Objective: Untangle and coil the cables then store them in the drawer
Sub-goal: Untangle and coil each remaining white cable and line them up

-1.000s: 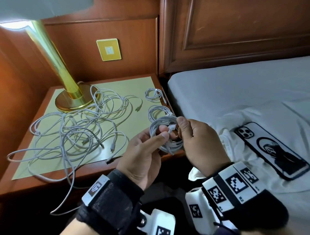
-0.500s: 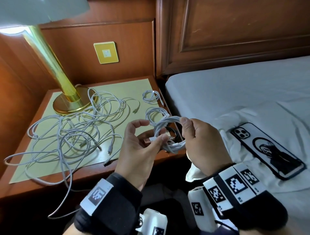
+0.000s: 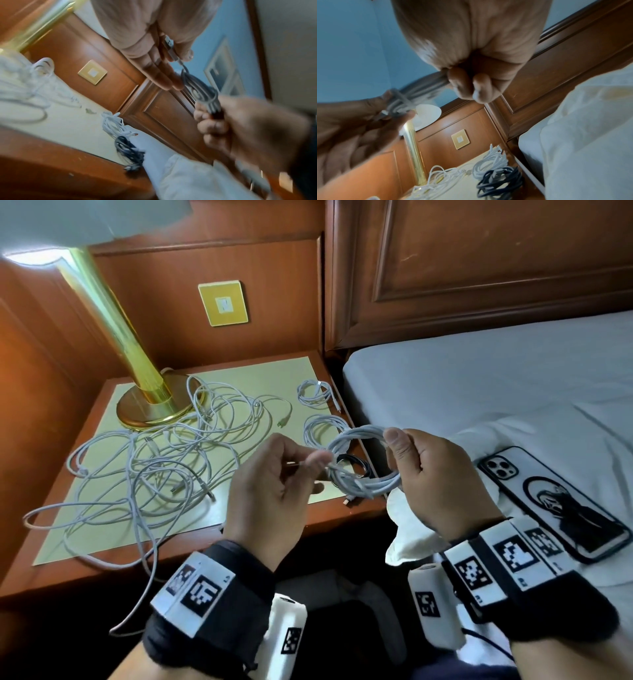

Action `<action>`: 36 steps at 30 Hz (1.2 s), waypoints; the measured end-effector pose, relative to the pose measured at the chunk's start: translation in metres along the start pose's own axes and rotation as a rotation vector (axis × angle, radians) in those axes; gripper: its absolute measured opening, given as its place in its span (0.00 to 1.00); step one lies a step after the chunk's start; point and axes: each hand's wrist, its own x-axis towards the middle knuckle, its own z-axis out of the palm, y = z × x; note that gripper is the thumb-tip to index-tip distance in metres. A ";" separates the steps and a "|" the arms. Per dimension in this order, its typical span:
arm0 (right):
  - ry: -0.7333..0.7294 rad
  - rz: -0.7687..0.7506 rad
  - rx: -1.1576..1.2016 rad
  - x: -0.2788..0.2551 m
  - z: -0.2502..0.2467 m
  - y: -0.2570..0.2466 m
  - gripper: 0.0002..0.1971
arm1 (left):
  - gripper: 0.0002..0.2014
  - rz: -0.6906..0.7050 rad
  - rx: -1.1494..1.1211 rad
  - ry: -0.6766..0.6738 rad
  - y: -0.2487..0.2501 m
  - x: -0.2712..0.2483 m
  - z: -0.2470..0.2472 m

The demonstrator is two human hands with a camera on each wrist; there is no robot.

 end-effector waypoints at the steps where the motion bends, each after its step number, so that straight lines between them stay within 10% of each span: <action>1: 0.008 -0.028 0.012 0.000 0.000 0.000 0.24 | 0.21 -0.072 -0.061 0.013 0.002 0.002 -0.001; 9: 0.057 -0.107 0.083 -0.004 0.013 -0.009 0.27 | 0.23 -0.451 -0.595 -0.037 0.001 0.003 -0.005; 21: 0.005 0.185 0.329 -0.007 0.021 -0.017 0.19 | 0.23 -0.198 -0.091 0.145 -0.014 0.003 0.002; 36: -0.104 0.392 0.604 -0.004 0.014 -0.020 0.05 | 0.11 -0.250 -0.101 0.086 -0.008 0.001 0.004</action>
